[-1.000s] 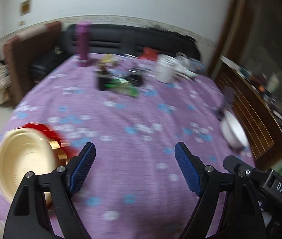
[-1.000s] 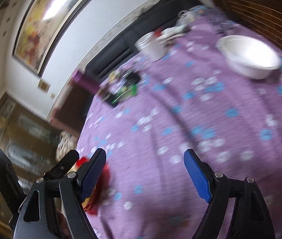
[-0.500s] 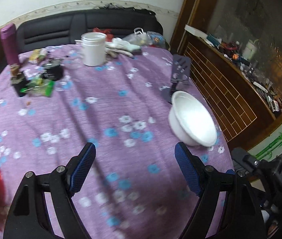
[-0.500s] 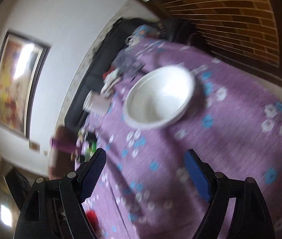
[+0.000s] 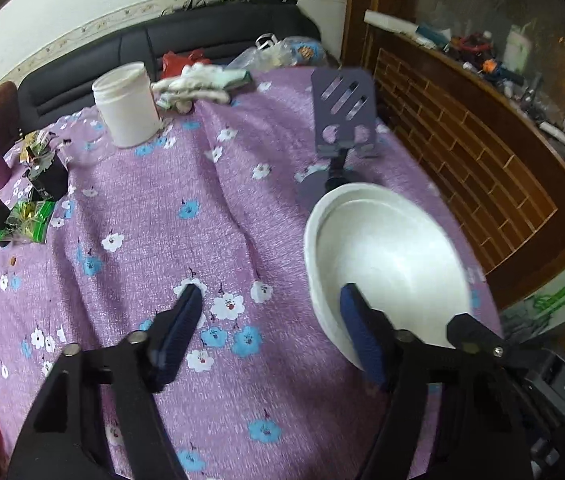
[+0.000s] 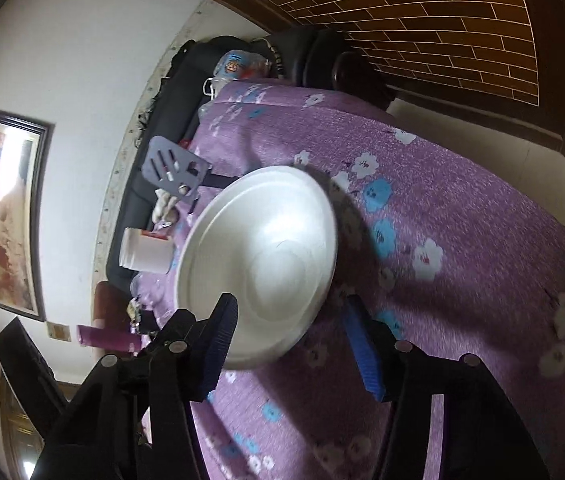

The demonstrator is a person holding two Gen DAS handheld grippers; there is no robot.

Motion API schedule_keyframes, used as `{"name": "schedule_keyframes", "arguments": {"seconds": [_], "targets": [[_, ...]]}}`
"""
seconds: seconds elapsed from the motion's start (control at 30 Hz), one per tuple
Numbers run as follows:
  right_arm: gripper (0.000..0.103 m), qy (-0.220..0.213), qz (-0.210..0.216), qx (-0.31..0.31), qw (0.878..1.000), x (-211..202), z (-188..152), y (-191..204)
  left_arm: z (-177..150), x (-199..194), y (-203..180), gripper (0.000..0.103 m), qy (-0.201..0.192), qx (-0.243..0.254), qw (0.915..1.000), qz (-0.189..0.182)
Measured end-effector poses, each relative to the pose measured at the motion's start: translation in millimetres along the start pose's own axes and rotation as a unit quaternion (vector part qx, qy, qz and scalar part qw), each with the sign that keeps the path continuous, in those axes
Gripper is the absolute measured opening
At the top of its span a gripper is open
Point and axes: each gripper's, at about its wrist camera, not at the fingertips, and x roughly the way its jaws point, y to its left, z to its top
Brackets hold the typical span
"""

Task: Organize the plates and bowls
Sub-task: 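Grasp the large white bowl rim with the left tool, then lift the white bowl with the left tool and carry it toward the stack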

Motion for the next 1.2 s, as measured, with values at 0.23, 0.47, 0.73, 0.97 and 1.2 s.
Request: {"name": "schedule_keyframes", "arguments": {"seconds": [0.23, 0.47, 0.73, 0.97, 1.2], "targets": [[0.006, 0.013, -0.032, -0.033, 0.999, 10, -9, 7, -14, 13, -3, 0.012, 0.018, 0.026, 0.9994, 0.016], [0.006, -0.005, -0.045, -0.093, 0.995, -6, -46, 35, -31, -14, 26, 0.012, 0.001, 0.008, 0.9999, 0.012], [0.006, -0.005, -0.038, -0.141, 0.989, -26, -100, 60, -63, -51, 64, 0.012, -0.017, -0.009, 0.9996, 0.023], [0.006, 0.002, -0.044, -0.165, 0.985, -31, -138, 65, -90, -63, 86, 0.012, -0.015, -0.022, 0.9993, 0.024], [0.006, 0.01, -0.051, -0.175, 0.983, -34, -159, 63, -110, -68, 97, 0.012, -0.011, -0.031, 0.9992, 0.023]]}}
